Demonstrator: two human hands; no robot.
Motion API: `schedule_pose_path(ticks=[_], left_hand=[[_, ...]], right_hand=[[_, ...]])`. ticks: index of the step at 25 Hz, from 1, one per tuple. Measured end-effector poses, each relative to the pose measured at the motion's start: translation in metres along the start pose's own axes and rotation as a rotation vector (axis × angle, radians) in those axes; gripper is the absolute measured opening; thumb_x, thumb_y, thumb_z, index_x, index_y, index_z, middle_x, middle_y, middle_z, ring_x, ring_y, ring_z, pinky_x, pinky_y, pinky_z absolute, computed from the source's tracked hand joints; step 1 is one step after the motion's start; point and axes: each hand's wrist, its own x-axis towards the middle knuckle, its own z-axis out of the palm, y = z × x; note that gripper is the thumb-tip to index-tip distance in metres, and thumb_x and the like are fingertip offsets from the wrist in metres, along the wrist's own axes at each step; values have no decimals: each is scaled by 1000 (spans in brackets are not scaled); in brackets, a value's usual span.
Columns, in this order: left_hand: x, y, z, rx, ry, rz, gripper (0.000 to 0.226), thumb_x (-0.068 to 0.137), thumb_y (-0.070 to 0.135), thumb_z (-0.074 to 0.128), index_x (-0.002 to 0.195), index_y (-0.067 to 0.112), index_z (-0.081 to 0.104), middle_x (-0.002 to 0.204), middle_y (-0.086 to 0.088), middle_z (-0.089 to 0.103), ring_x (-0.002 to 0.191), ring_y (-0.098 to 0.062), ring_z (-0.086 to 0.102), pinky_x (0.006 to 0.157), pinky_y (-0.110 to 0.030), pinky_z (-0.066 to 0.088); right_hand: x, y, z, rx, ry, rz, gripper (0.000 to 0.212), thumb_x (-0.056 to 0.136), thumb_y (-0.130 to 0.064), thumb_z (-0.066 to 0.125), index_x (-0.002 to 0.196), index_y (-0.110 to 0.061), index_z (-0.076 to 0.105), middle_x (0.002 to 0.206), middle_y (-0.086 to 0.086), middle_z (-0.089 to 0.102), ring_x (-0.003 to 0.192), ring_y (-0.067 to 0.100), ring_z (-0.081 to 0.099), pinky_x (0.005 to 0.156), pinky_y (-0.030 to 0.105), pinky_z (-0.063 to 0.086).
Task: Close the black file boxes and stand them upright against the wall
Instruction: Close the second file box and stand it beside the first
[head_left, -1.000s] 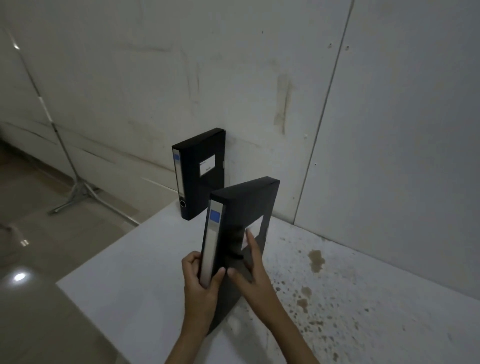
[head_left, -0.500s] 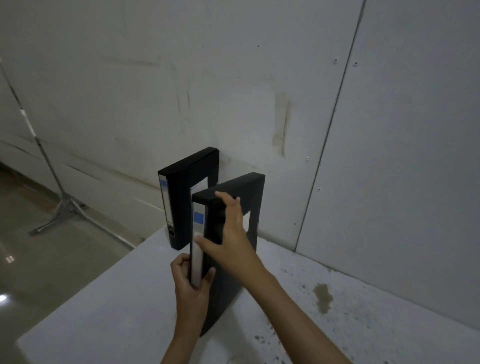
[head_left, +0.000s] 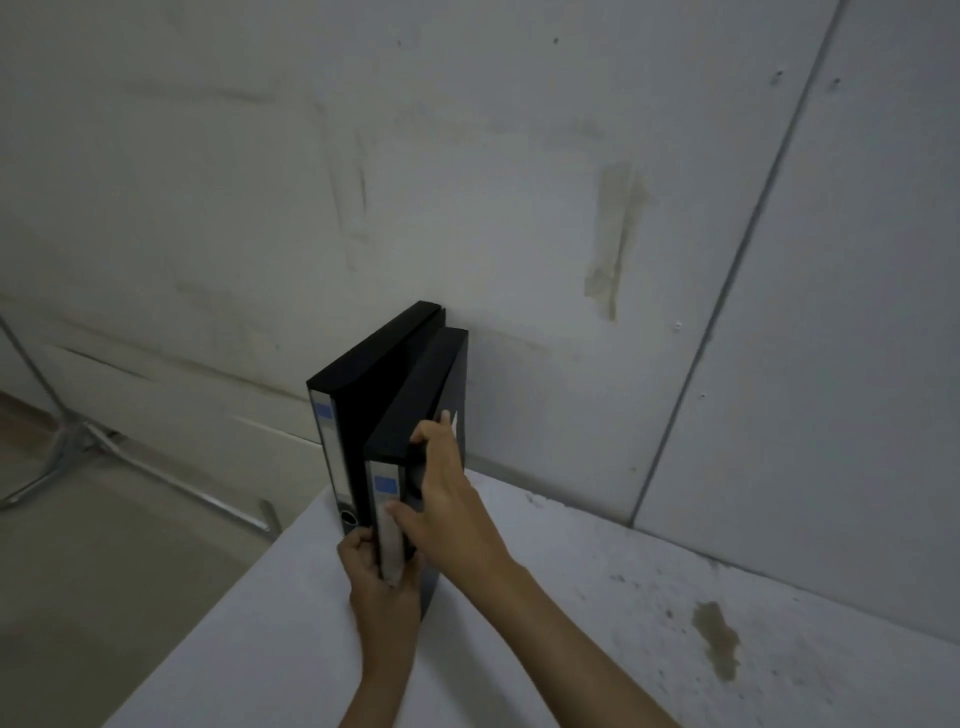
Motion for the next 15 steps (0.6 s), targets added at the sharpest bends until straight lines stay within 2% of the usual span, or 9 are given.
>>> schedule_pose_path(ticks=[2,4,5,6,7,9,10,13,15], left_hand=[[27,-5,-2,64,-15,17,41,82,2,64,111,16,37,95,-1,56,90,-29,57,64,-27,47],[50,-14,-1,138,-32,69,36,88,7,57,118,11,38,112,-13,56,91,-22,57,60,-19,50],[61,-17,0,216,-5,89,33,91,13,52,122,9,38,123,-20,50,95,-23,56,59,-18,53],[71,-19,1,287,41,71,38,93,19,50,128,12,37,135,-19,43,104,-25,54,63,-22,56],[79,-21,2,294,63,10,50,90,23,53,136,22,31,145,-11,34,119,-26,48,76,-30,57],[89,-15,11,335,41,-45,85,82,15,63,144,33,7,156,2,10,141,-26,23,110,-43,37],[93,-14,15,373,-1,-3,95,80,11,66,145,30,-1,158,2,0,145,-25,12,117,-44,25],[101,-1,30,245,-31,-31,87,86,10,58,145,15,-6,158,-10,-11,146,-28,-1,120,-47,8],[99,-2,29,325,-37,-33,90,85,13,60,145,8,-6,156,-16,-14,146,-28,-5,120,-44,4]], right_hand=[[20,4,16,-20,21,11,56,88,-9,58,132,-19,25,158,7,-9,142,18,17,87,26,46],[34,11,30,-42,39,33,57,88,-11,59,131,-24,25,158,5,-12,132,21,35,78,23,50],[40,15,35,-51,52,26,56,88,-13,59,129,-30,24,158,3,-14,125,20,42,70,17,50],[46,17,40,-58,70,13,56,88,-15,60,125,-35,23,158,1,-14,119,16,46,63,11,47],[52,20,43,-60,89,2,55,88,-16,59,123,-36,22,158,1,-14,116,12,45,61,10,46],[64,24,45,-56,120,-6,54,88,-15,59,124,-34,23,158,4,-11,116,10,31,70,21,50],[70,27,44,-55,129,-4,54,88,-14,60,124,-33,24,158,6,-9,117,12,24,75,27,50],[85,33,44,-68,133,1,57,86,-13,63,125,-32,27,158,7,-4,116,17,24,78,32,51],[92,35,48,-78,133,0,59,84,-14,64,127,-33,29,158,4,-5,115,20,34,78,30,52]])
